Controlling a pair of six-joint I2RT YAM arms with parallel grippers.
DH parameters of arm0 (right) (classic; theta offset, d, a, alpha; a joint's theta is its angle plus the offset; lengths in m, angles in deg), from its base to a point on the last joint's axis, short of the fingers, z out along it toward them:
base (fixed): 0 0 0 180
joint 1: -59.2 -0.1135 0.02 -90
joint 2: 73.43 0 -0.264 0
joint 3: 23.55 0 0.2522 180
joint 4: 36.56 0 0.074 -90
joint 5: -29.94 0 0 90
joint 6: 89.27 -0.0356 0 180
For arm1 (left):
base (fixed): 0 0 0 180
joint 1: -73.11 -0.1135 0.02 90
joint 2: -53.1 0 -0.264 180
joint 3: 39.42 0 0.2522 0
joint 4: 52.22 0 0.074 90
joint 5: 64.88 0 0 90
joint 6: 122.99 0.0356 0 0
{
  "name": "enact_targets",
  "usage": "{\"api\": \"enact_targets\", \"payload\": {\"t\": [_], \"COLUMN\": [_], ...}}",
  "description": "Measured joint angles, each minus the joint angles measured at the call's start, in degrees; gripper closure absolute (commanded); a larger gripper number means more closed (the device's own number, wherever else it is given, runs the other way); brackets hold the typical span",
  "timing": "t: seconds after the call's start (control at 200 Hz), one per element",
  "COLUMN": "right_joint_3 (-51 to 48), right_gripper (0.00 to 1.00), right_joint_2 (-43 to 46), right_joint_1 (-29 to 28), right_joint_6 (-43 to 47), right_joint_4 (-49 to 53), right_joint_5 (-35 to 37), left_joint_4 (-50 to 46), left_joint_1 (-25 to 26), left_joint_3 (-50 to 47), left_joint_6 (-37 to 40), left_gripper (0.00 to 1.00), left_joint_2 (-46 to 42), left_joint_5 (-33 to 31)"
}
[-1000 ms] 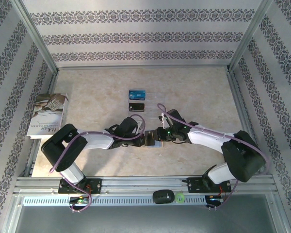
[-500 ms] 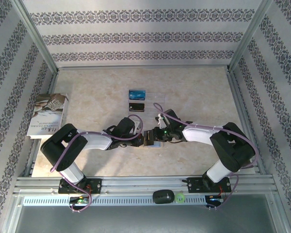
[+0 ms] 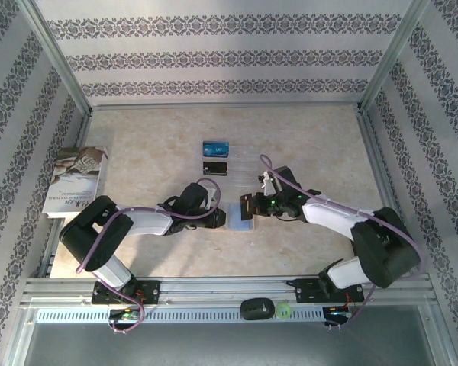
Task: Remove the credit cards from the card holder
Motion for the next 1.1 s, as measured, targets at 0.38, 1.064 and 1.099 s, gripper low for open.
{"api": "enact_targets", "payload": {"t": [0.38, 1.064, 1.099], "right_joint_3": [35.93, 67.87, 67.87], "right_gripper": [1.00, 1.00, 1.00], "right_joint_2": [-9.79, -39.26, -39.23], "right_joint_1": [-7.21, -12.41, -12.44], "right_joint_6": [29.07, 68.65, 69.66], "right_joint_4": [23.47, 42.12, 41.99], "right_joint_5": [7.80, 33.59, 33.14], "left_joint_4": [-10.58, -35.28, -35.36], "left_joint_1": [-9.97, -13.81, -13.92], "left_joint_3": [-0.02, -0.52, -0.52], "left_joint_6": [0.20, 4.74, 4.74], "left_gripper": [0.01, 0.01, 0.01], "left_joint_2": [-28.17, -47.58, -47.41], "left_joint_5": [-1.49, -15.89, -15.96]}}
